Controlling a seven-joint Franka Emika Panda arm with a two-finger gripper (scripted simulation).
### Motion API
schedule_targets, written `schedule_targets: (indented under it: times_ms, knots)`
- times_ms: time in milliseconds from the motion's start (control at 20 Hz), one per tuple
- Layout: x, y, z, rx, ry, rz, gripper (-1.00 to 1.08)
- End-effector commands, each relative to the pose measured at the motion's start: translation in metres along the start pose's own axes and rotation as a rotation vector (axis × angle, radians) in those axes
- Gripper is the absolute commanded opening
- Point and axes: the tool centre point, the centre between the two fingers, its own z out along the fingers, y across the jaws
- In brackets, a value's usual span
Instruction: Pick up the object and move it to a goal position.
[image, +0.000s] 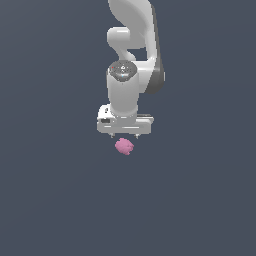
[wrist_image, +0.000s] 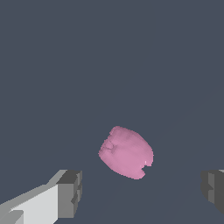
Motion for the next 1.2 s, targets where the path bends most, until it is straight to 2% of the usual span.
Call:
schedule_targets:
  times_ms: [0, 500, 1150]
  knots:
    - [0.000, 0.000, 0.000, 0.000, 0.000, 0.000, 1.00]
    - [0.014, 0.020, -0.018, -0.029, 0.049, 0.013, 1.00]
    - [0.013, 0.019, -0.015, -0.029, 0.045, -0.021, 1.00]
